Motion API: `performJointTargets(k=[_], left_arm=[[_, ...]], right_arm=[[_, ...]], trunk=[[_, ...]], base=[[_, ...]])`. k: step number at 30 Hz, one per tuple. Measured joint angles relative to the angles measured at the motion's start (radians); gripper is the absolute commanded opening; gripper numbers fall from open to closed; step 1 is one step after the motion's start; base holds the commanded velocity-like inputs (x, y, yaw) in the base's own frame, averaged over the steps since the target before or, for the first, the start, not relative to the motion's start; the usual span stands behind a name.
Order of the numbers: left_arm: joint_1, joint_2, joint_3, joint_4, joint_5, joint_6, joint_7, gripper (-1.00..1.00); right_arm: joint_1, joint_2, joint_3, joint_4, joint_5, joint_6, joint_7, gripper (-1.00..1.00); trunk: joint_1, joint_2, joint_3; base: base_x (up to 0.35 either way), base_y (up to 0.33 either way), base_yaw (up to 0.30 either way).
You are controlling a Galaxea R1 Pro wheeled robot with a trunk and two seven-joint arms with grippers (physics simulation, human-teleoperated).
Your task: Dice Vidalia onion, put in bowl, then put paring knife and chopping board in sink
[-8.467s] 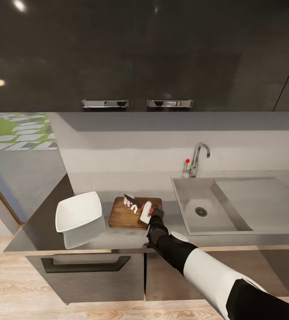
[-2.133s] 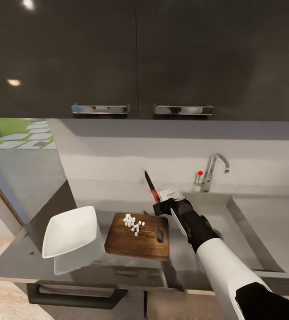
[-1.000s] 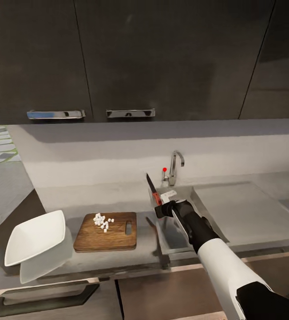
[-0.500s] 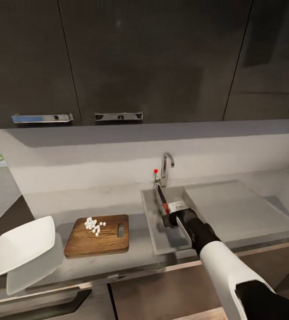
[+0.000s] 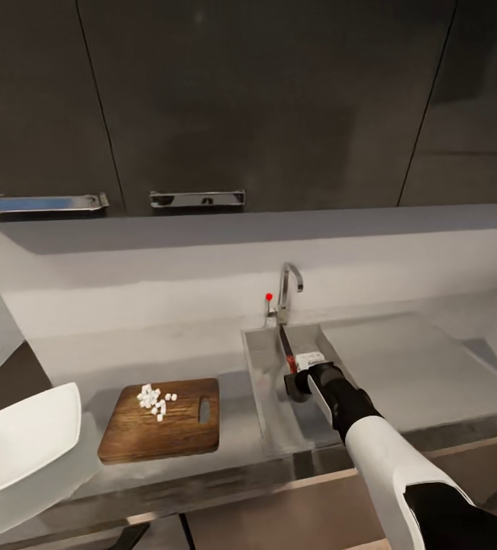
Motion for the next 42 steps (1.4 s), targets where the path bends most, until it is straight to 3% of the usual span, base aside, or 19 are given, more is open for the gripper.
performJointTargets(k=[6,14,19,36,42], left_arm=[[0.0,0.0,0.0,0.004,0.0,0.0,0.0,1.0],[0.0,0.0,0.0,0.005,0.0,0.0,0.0,1.0],[0.0,-0.001,-0.001,0.006,0.001,0.0,0.0,1.0],[0.0,-0.001,-0.002,0.006,0.001,0.001,0.0,1.0],[0.0,-0.002,-0.003,0.006,0.001,0.001,0.0,1.0]], right_arm=[[0.0,0.0,0.0,0.039,-0.001,-0.004,0.001,-1.0],[0.0,0.0,-0.003,0.23,-0.001,-0.128,0.002,-1.0],[0.0,-0.001,-0.004,0.265,-0.001,-0.169,0.003,-1.0],[0.0,-0.001,-0.006,0.271,-0.001,-0.16,-0.006,-1.0],[0.0,0.0,-0.008,0.269,-0.001,-0.091,-0.006,-1.0]], trunk=[[0.0,0.0,-0.01],[0.001,0.0,-0.015],[0.001,0.0,-0.015],[0.0,0.0,-0.015],[0.001,0.0,-0.017]], base=[[0.152,0.0,0.0],[0.006,0.0,0.0],[0.0,0.0,0.0],[0.0,0.0,0.0],[0.0,0.0,0.0]])
